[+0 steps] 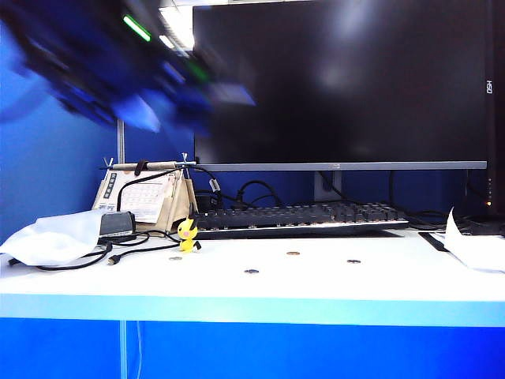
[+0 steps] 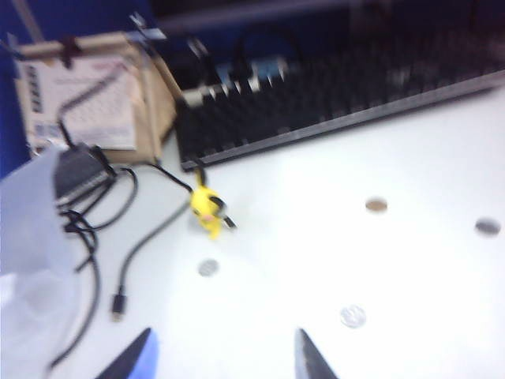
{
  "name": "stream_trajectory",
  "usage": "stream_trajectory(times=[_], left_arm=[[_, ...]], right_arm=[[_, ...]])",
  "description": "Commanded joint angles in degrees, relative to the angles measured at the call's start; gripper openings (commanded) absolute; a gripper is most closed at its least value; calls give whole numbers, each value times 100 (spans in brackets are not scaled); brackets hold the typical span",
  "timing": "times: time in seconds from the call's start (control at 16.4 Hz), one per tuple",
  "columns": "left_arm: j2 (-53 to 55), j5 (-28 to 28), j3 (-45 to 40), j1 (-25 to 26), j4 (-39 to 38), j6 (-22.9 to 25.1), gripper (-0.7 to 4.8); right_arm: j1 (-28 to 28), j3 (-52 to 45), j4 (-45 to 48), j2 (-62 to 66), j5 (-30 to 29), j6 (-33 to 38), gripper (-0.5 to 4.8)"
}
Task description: Pick up the doll and place it on the similarly colored coin.
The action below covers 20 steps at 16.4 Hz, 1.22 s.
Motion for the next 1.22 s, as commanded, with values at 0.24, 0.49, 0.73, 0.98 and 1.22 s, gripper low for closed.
stream_trajectory(times=[0.24, 0.49, 0.73, 0.98, 1.22], left_arm=[[343, 1276, 299, -144, 109, -376, 233], [350, 1178, 299, -144, 249, -1014, 234], [446, 66, 313, -46, 640, -1368, 247], [957, 175, 564, 332, 968, -1198, 245], [2024, 210, 1543, 468, 1276, -1137, 379]], right_arm=[[0, -26, 0, -13, -7, -4, -5], [0, -26, 0, -15, 7, -4, -5], [-2, -26, 0, -13, 7, -4, -5], [-2, -26, 0, -15, 7, -4, -5], [-2, -26, 0, -15, 9, -4, -5]])
